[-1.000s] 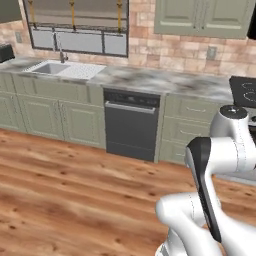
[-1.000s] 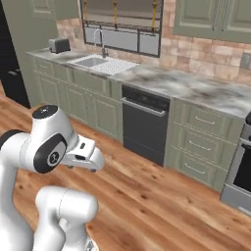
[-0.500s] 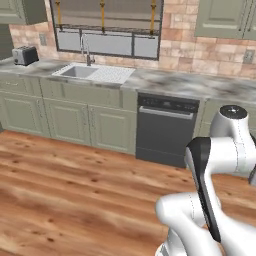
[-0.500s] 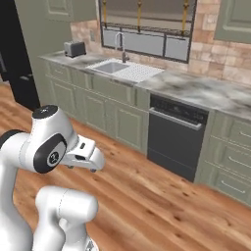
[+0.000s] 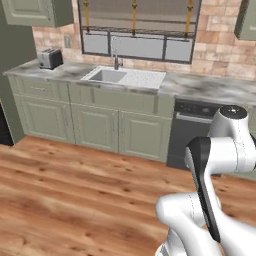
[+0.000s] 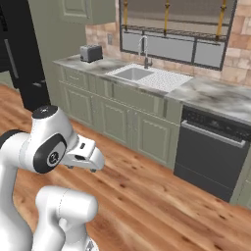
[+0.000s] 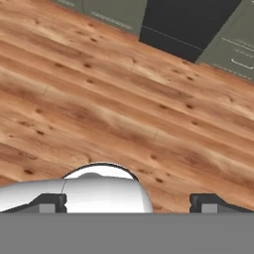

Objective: Retrieve the butter from the fridge and place it on a plate on the dining table. Then retrieve the butter knife by the fridge and place it near the plate.

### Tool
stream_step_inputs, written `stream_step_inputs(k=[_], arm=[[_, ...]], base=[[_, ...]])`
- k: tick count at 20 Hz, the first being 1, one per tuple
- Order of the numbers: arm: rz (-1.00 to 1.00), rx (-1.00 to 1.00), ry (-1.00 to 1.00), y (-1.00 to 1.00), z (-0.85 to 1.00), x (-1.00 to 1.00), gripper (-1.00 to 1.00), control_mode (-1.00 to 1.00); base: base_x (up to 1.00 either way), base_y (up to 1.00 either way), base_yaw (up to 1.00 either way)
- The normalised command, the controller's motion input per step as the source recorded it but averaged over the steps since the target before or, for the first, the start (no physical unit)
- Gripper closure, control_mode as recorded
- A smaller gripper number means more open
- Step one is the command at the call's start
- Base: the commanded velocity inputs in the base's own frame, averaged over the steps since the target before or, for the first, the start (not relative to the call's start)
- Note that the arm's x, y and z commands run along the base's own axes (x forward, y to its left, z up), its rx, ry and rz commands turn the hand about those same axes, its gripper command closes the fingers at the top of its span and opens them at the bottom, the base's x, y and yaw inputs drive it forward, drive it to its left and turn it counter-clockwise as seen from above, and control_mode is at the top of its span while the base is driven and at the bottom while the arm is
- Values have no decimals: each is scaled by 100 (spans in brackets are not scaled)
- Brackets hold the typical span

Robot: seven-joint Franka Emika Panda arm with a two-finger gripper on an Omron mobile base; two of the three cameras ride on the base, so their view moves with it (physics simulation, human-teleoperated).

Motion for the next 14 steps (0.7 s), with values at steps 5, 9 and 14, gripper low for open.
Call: stream_step_inputs(k=[5,9,14], arm=[[0,0,0,0,0,0,-100,100],[0,0,0,0,0,0,-100,100],[0,0,0,0,0,0,-100,100]], base=[[82,66,-1],[72,67,-4],[61,69,-5]])
